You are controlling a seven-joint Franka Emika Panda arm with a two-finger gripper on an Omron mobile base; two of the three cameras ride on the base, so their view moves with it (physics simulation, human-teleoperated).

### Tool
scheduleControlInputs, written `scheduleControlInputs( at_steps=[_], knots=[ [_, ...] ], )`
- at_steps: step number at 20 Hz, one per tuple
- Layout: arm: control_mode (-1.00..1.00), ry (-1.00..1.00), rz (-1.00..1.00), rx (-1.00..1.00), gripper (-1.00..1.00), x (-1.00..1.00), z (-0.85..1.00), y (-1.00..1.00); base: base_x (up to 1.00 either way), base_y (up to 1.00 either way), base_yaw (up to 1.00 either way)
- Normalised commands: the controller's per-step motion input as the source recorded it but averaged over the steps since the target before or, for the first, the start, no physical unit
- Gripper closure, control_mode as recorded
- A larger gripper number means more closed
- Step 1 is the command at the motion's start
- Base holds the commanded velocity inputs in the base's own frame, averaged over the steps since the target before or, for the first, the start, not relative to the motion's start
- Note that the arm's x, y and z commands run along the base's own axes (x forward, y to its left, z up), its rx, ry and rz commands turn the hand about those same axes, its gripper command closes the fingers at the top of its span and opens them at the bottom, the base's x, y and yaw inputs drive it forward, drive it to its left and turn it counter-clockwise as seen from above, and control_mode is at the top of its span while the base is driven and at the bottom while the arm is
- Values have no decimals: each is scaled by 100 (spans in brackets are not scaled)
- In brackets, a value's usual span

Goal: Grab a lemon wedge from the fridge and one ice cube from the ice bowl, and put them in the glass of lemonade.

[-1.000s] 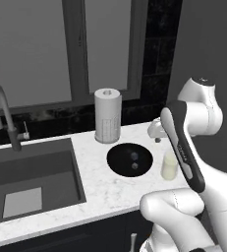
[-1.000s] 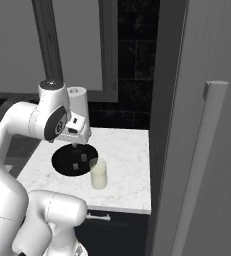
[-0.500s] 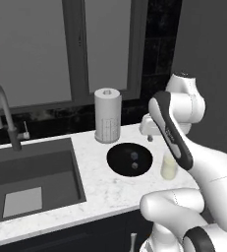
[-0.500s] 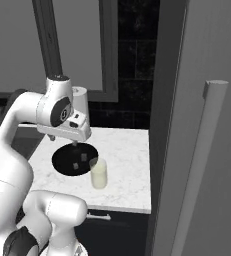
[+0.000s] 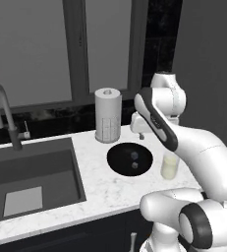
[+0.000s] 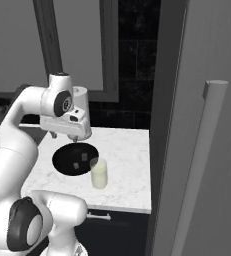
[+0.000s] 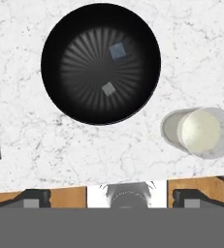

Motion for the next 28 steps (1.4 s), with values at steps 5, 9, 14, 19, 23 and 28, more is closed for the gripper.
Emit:
scheduleControlInputs(
  at_steps=[5, 9, 14, 19, 23, 28],
  knots=[
    [-100, -2, 8, -5, -100, 13, -19, 3, 0, 0, 0],
    [-100, 0, 1, -3, -100, 10, -28, 2, 0, 0, 0],
    [-100, 3, 0, 1, -100, 36, -35, 4, 0, 0, 0],
    [-100, 6, 0, 3, -100, 34, -39, 23, 0, 0, 0],
    [-100, 12, 0, 0, -100, 42, -72, 21, 0, 0, 0],
    [-100, 16, 0, 0, -100, 36, -68, 11, 0, 0, 0]
  ],
)
